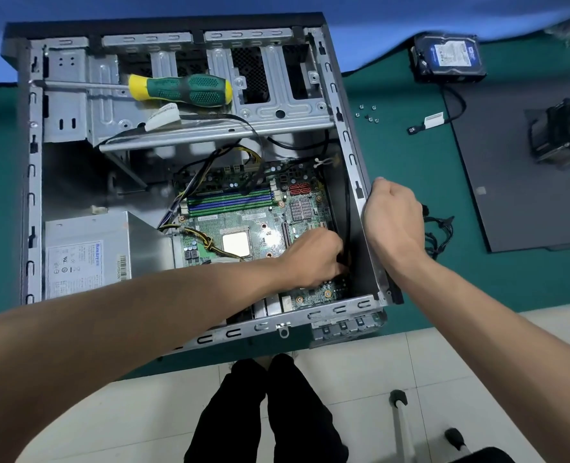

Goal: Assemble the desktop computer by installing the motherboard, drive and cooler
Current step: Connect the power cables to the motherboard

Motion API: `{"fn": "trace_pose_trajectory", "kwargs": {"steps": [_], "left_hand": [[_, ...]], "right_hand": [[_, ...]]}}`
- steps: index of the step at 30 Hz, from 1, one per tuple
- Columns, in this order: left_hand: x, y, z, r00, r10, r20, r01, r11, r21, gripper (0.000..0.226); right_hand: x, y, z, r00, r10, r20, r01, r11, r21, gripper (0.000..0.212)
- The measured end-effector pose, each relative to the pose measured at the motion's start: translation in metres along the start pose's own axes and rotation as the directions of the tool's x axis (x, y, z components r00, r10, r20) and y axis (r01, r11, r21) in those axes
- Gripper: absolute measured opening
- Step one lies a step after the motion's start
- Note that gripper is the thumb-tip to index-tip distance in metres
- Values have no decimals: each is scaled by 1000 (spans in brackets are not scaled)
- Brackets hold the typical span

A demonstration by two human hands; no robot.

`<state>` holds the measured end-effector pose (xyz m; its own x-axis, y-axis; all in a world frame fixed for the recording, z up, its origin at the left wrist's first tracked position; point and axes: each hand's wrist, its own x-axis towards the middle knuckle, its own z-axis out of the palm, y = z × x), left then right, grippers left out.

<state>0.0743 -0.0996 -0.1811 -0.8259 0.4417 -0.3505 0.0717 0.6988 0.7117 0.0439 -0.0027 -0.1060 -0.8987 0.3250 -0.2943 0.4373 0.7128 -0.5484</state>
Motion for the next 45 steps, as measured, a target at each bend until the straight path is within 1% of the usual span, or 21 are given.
{"fn": "trace_pose_trajectory", "kwargs": {"steps": [5,8,12,16,19,22,25,28,32,39,41,44,45], "left_hand": [[-2,2,-1,999,45,-13,-44,997,71,44],[-2,1,-2,999,35,-21,-34,998,55,43],[1,0,-1,1000,24,6,-24,999,48,33],[3,0,0,998,55,-5,-54,990,127,50],[1,0,2,994,105,-17,-101,982,160,53],[-1,-2,4,993,116,8,-116,982,153,51],[-1,-6,3,996,78,34,-82,990,119,44],[0,-7,3,997,72,29,-75,991,108,46],[-1,-5,4,994,108,10,-108,984,139,51],[-2,0,4,986,163,15,-162,958,235,51],[-4,-1,3,984,175,32,-177,955,238,49],[-7,-1,1,980,186,63,-196,953,233,26],[-8,-1,-1,976,201,81,-214,947,239,23]], "right_hand": [[-1,0,0,1000,2,7,-2,1000,3,39],[-1,0,-1,1000,2,10,-2,1000,7,39],[0,0,-1,1000,10,15,-10,1000,6,39],[0,0,0,1000,7,11,-7,1000,-11,39],[0,-1,-1,1000,6,7,-6,1000,-5,38],[0,-1,0,1000,10,5,-10,1000,0,38],[0,-1,-1,1000,13,6,-13,1000,0,38],[0,-1,-2,1000,6,6,-6,1000,5,38],[0,-1,-1,1000,1,7,-1,1000,2,37],[0,-1,-1,1000,-6,4,6,1000,-4,38],[0,0,0,1000,-7,2,7,1000,-3,38],[1,-1,0,1000,-13,-2,13,1000,-5,38],[1,-1,0,1000,-17,-4,17,1000,-6,38]]}}
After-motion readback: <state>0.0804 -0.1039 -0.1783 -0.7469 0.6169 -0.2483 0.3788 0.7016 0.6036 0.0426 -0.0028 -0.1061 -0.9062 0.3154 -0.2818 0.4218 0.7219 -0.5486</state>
